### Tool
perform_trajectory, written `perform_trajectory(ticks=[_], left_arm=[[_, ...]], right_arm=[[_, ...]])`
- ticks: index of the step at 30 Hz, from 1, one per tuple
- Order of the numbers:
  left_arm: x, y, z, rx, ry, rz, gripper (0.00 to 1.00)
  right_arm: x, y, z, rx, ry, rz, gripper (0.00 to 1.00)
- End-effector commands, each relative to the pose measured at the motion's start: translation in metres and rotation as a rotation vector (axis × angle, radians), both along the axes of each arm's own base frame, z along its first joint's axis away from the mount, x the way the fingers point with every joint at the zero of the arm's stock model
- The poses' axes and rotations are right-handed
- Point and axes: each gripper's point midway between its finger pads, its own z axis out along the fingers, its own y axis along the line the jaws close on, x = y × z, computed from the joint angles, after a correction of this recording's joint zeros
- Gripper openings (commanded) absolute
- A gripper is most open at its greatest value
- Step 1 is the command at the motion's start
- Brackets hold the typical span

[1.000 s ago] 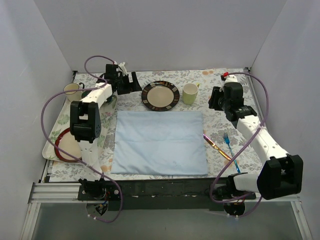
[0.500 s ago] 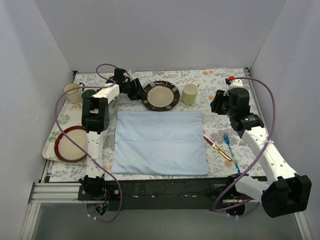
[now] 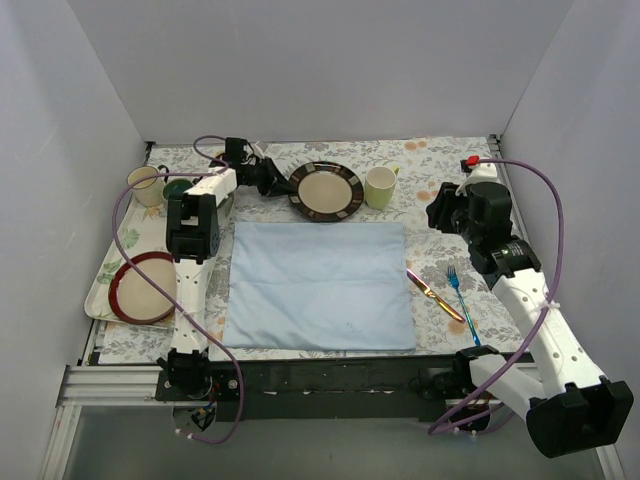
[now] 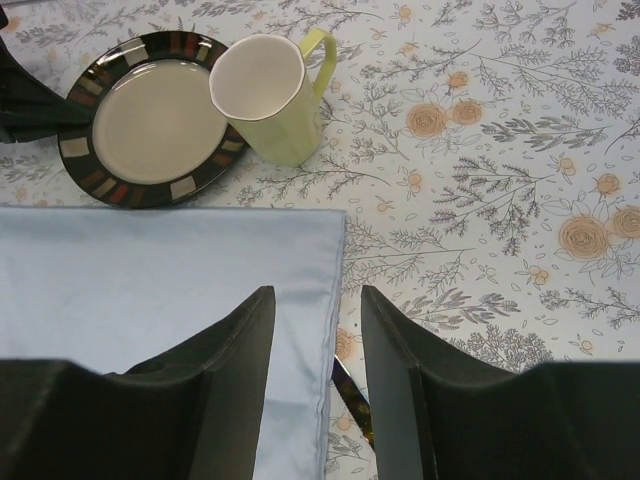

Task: Set the dinner table for one person

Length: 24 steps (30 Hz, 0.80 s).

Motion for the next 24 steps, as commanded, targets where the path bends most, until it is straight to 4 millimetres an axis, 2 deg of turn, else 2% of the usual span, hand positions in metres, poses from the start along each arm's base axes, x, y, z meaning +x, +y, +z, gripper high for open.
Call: perform_trajectory(ticks=[1,2,3,4,6,7,9,10,11,13,17,18,20,21,22,24], left_arm=[[0.004,0.017,0.088,-0.163,-0.071,0.023,0.0],[-0.003,0.018,0.097,-0.209,-0.034,0.033,0.0],[-0.008,0.02,0.132,-0.252,-0.126,0.008,0.0],[-0.022,0.02,0.124,-0.273,-0.078,0.009,0.0],[-0.034,0.022,0.152,-0.294,-0.128,-0.016,0.0],[-0.041,0.022,0.158,-0.295,-0.139,-0.028,0.0],[-0.058,0.022,0.157,-0.292,-0.155,-0.061,0.0],[-0.067,0.022,0.174,-0.288,-0.202,-0.076,0.0],[-0.076,0.023,0.169,-0.284,-0.205,-0.087,0.0],[-0.087,0.024,0.183,-0.268,-0.289,-0.113,0.0],[-0.113,0.021,0.177,-0.307,-0.282,-0.178,0.0],[-0.122,0.022,0.17,-0.296,-0.217,-0.182,0.0],[-0.136,0.025,0.16,-0.23,-0.284,-0.243,0.0],[-0.153,0.027,0.146,-0.216,-0.202,-0.25,0.0],[-0.162,0.029,0.138,-0.183,-0.255,-0.293,0.0],[-0.188,0.032,0.128,-0.153,-0.203,-0.319,0.0]], right_arm=[[-0.007,-0.001,0.017,0.02,-0.045,-0.009,0.48],[-0.008,-0.001,0.019,0.022,-0.05,-0.008,0.48],[-0.009,-0.002,0.02,0.023,-0.052,-0.011,0.48],[-0.011,-0.002,0.023,0.03,-0.061,-0.009,0.48],[-0.013,-0.001,0.024,0.031,-0.066,-0.006,0.48],[-0.014,-0.002,0.026,0.032,-0.07,-0.008,0.48],[-0.015,-0.001,0.025,0.033,-0.072,-0.003,0.48],[-0.016,0.0,0.025,0.036,-0.072,0.002,0.48],[-0.016,0.0,0.024,0.036,-0.071,0.004,0.48],[-0.017,0.0,0.023,0.041,-0.074,0.007,0.48],[-0.019,0.003,0.021,0.05,-0.067,0.023,0.48],[-0.02,0.003,0.021,0.049,-0.066,0.025,0.48],[-0.022,0.002,0.021,0.042,-0.063,0.022,0.48],[-0.023,0.001,0.022,0.039,-0.067,0.019,0.48],[-0.024,0.0,0.023,0.036,-0.069,0.019,0.48],[-0.025,0.0,0.024,0.038,-0.07,0.023,0.48]])
